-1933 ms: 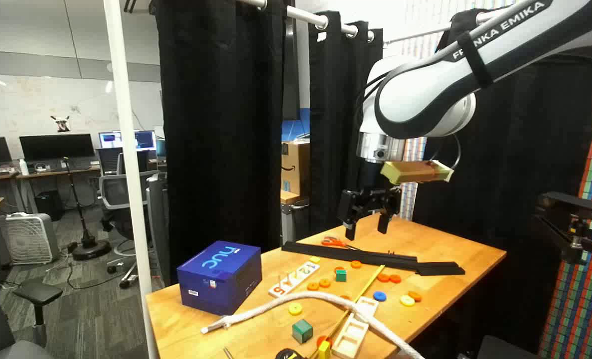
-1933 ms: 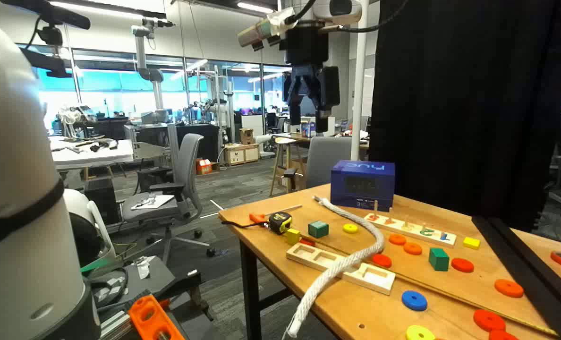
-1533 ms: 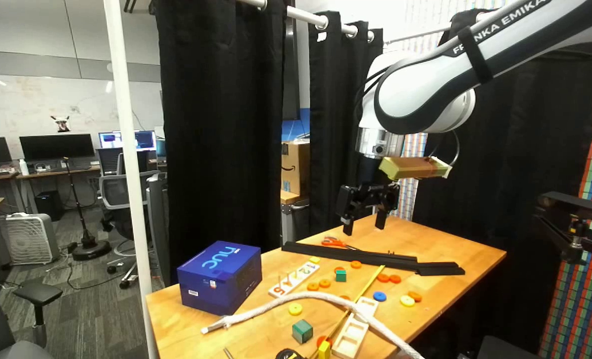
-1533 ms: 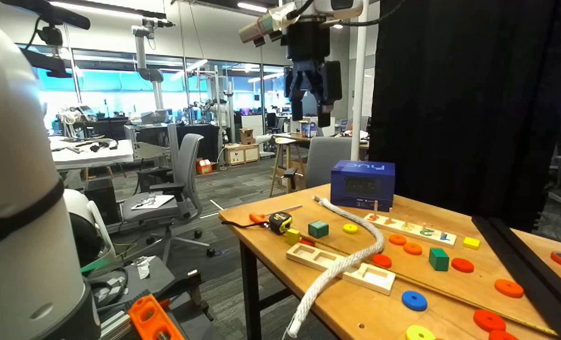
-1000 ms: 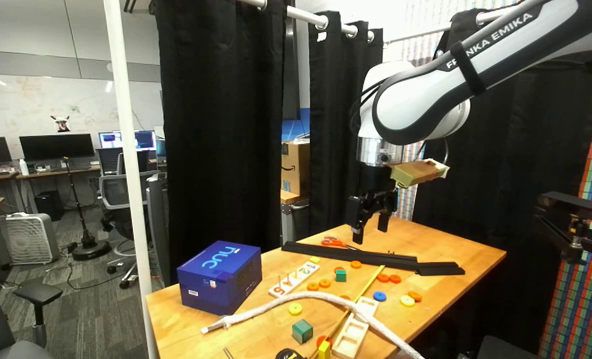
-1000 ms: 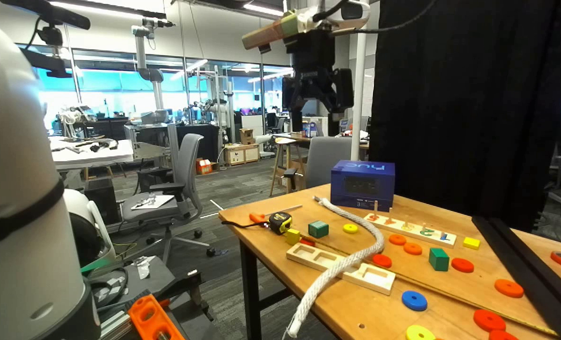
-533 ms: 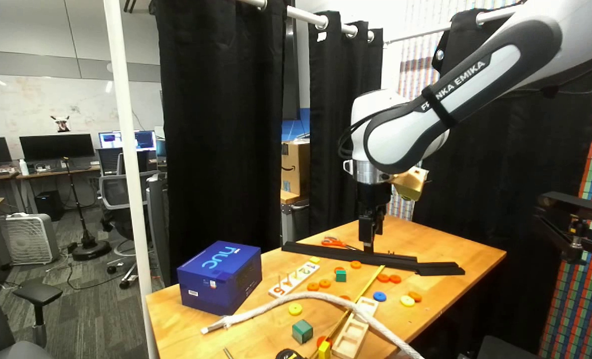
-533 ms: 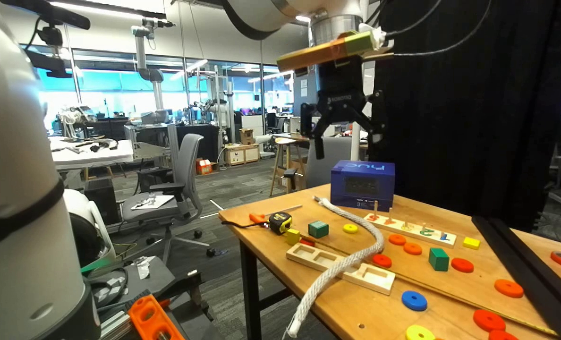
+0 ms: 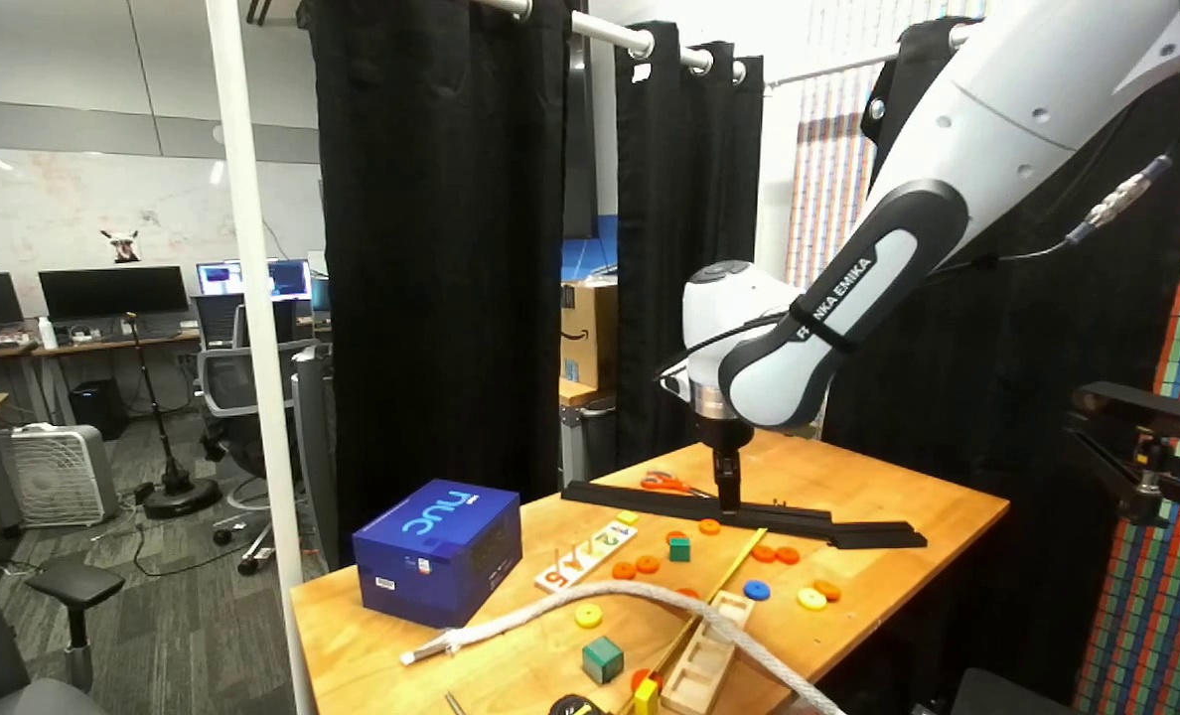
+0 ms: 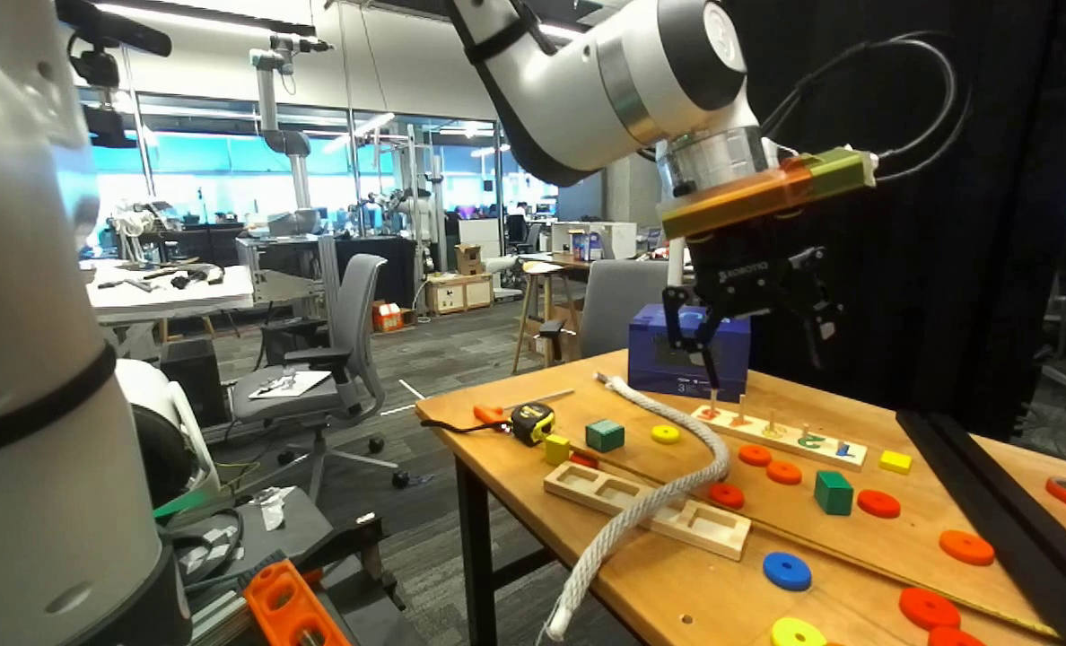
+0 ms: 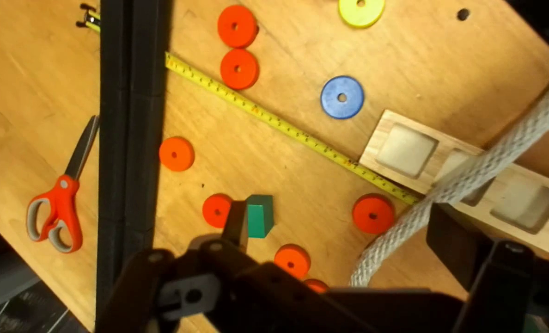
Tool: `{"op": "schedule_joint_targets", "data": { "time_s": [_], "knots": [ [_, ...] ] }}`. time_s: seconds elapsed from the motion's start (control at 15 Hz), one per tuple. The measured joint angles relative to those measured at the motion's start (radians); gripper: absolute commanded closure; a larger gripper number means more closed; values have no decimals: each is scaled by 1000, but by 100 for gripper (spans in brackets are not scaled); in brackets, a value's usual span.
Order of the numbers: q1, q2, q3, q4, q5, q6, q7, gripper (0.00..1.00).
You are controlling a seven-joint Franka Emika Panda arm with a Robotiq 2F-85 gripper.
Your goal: Put the green cube on the wooden pallet
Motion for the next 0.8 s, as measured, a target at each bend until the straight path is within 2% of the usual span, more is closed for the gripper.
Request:
{"op": "schedule_joint_targets", "data": {
  "time_s": [0.13,0.33,0.6,0.8],
  "knots": [
    [-16,79,-12,34,15,91,-55,0],
    [-53,185,-4,73,140,214,-173,0],
    [-137,297,77,123,337,275,-346,0],
    [-195,358,140,173,416,274,-430,0]
  ]
}}
